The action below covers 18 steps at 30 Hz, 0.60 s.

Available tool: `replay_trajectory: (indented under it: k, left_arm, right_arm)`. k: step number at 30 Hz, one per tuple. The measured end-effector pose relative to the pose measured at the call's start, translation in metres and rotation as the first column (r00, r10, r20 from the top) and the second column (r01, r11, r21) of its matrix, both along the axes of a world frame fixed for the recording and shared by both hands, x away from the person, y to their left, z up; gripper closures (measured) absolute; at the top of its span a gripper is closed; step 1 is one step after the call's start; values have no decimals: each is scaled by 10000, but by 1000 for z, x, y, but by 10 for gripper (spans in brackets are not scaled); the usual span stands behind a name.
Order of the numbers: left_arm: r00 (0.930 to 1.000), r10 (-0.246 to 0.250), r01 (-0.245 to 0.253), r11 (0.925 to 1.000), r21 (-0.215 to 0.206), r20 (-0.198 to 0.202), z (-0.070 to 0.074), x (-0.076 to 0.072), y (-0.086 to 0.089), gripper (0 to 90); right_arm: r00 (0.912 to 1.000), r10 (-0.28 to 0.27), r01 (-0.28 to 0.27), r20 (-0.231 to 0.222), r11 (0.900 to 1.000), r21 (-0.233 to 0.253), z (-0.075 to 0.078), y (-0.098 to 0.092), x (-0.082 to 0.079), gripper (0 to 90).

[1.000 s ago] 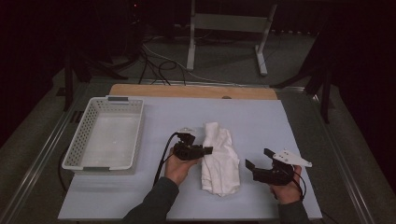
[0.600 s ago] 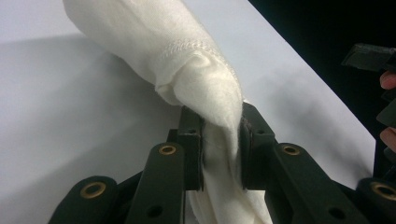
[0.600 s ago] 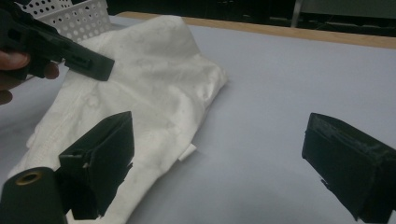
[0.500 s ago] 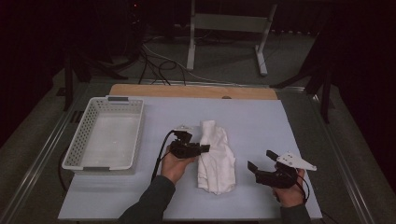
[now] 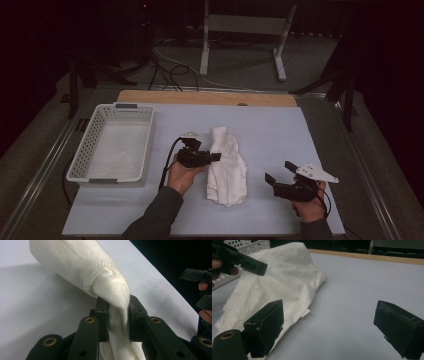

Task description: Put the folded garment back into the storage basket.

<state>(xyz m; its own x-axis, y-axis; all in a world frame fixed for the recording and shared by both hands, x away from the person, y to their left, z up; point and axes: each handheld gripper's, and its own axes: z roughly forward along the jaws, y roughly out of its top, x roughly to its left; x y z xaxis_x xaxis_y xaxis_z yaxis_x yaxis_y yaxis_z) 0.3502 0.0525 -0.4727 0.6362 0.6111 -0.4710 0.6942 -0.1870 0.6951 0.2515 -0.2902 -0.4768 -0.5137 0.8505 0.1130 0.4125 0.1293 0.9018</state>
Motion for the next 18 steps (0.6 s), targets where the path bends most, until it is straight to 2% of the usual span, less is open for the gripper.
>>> replay_trajectory:
  k: [18]
  left_arm:
    - [10000, -8, 7, 10000, 95, 85, 12, 3, 14, 750]
  right_arm:
    - [10000, 9, -9, -27, 10000, 23, -1, 0, 1, 94]
